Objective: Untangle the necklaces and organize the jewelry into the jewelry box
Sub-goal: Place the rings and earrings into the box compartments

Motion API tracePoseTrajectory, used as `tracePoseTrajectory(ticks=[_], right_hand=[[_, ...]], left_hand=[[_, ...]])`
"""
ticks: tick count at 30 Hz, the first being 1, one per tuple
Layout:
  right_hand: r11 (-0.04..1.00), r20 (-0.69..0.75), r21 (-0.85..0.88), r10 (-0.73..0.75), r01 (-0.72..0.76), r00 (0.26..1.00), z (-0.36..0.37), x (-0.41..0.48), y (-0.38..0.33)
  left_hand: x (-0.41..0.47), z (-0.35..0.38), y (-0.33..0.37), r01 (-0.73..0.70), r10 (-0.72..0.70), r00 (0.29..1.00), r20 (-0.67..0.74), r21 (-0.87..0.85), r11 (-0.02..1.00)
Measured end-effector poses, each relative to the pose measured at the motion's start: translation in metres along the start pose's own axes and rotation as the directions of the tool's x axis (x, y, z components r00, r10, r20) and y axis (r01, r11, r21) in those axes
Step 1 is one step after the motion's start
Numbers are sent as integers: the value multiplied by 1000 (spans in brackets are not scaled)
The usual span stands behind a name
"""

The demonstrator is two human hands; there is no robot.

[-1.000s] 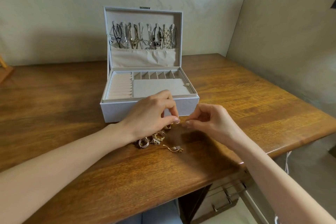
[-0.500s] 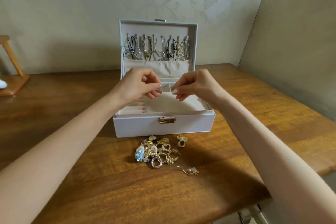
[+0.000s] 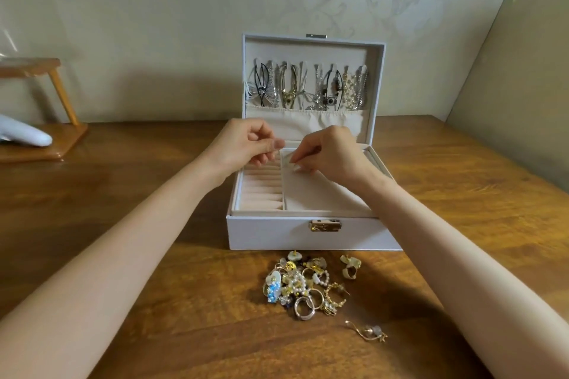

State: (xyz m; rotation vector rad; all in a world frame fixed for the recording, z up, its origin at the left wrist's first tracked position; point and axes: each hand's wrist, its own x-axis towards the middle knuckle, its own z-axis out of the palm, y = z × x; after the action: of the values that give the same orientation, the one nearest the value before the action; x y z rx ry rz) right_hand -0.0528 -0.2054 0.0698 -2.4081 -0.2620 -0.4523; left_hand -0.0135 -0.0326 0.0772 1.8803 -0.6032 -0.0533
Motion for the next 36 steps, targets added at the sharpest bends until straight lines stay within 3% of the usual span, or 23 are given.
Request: tracePoseTrajectory(ticks=[4,11,17,36], right_hand=[[995,-34,-70,-78,76,996,3,-2,0],[932,-27,-292,-231,213,973,7,-4,-1],[871,-21,-349,-377,346,926,8,-5,-1],[851,41,-340,-411,400,911,7,-6,2]], left_hand=[[3,-6,-3,25,-21,999,39,-102,994],[2,-4,-2,35,-30,997,66,-83,996],[2,-7,-2,71,-68,996,56,-57,996],[0,-7,0,116,-115,991,65,-15,993]])
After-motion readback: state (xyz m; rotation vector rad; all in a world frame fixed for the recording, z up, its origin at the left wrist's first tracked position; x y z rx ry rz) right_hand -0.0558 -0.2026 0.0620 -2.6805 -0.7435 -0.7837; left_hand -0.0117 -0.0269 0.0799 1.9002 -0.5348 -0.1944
